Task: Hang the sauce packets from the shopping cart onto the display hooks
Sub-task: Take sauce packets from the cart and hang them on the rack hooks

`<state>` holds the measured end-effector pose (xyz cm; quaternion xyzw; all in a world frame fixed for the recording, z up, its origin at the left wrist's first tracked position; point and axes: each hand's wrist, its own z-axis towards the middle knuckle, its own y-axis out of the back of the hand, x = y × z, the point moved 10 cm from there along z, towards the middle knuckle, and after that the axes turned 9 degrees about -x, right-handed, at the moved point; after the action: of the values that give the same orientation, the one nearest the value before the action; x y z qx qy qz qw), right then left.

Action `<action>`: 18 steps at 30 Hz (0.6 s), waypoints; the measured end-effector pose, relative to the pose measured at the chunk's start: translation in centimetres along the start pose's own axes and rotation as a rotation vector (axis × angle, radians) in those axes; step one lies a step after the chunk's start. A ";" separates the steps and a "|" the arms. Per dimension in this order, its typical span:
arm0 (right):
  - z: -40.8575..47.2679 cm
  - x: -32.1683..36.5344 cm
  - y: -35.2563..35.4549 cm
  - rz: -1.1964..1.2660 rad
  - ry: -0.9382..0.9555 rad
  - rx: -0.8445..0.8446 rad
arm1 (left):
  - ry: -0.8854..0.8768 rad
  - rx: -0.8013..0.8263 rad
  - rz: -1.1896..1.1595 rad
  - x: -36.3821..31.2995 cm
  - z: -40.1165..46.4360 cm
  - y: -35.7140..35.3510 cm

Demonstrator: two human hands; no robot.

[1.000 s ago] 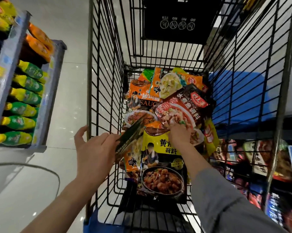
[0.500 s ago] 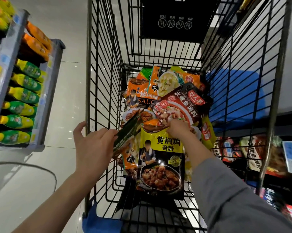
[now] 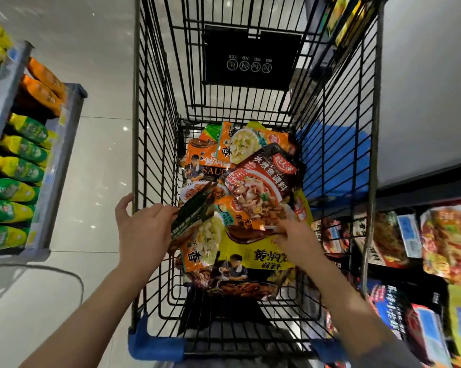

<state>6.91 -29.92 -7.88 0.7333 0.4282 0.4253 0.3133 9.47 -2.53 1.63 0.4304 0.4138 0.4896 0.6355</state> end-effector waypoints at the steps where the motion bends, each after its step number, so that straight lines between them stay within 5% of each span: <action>1: -0.4 -0.4 0.1 0.046 -0.019 -0.003 | 0.005 -0.001 0.006 0.0 0.0 0.0; 12: -5.3 3.5 1.7 0.149 0.223 -0.083 | -0.091 -0.016 0.095 -0.9 -0.2 0.3; 18: -10.2 4.5 5.4 0.167 0.192 -0.356 | -0.222 -0.043 -0.038 -2.1 -0.6 0.9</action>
<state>1.01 -27.24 2.66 0.6553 0.3121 0.5867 0.3593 8.25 -4.41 2.48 0.4602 0.3383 0.4357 0.6957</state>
